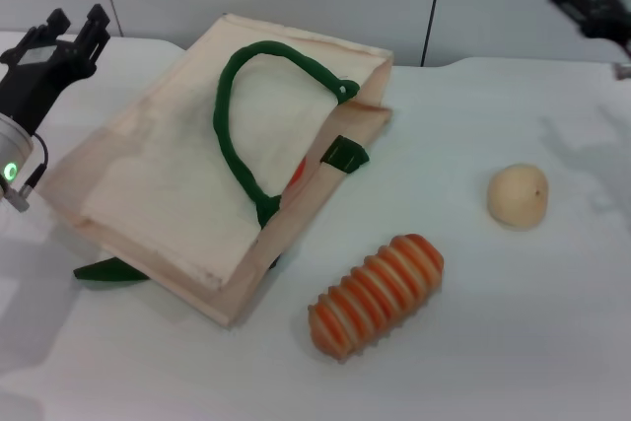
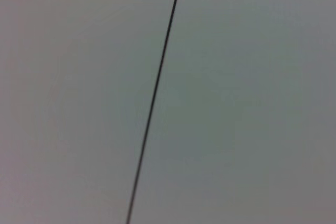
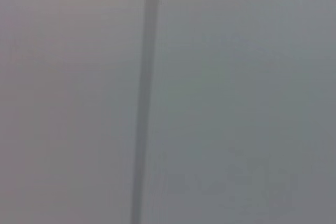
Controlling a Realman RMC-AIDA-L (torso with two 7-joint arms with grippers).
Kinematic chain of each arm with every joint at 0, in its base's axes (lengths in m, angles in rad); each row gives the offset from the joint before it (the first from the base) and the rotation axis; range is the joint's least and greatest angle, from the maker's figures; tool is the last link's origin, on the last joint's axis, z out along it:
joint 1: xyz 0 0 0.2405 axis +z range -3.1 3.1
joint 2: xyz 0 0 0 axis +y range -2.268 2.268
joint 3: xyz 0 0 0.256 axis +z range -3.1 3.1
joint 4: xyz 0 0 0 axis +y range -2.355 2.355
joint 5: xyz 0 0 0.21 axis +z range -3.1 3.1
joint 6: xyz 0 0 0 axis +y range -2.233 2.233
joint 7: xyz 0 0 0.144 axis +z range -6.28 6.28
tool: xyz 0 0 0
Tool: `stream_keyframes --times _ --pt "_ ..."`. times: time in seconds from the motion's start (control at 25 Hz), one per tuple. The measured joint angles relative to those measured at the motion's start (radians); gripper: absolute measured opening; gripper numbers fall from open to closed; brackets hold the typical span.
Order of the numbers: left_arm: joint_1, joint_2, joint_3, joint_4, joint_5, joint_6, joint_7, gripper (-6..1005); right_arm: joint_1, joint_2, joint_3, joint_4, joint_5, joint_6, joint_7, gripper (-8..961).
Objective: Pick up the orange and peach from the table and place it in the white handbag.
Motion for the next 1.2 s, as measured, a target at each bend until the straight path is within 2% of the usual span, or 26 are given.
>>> stream_keyframes --times 0.28,1.2 --pt "-0.001 -0.002 0.0 -0.062 -0.128 0.005 0.165 577 -0.089 0.0 0.008 0.036 0.187 -0.124 -0.007 894" --pt "0.008 -0.004 0.001 -0.074 -0.149 -0.045 0.174 580 -0.121 -0.002 0.014 0.044 0.201 -0.124 -0.006 894"
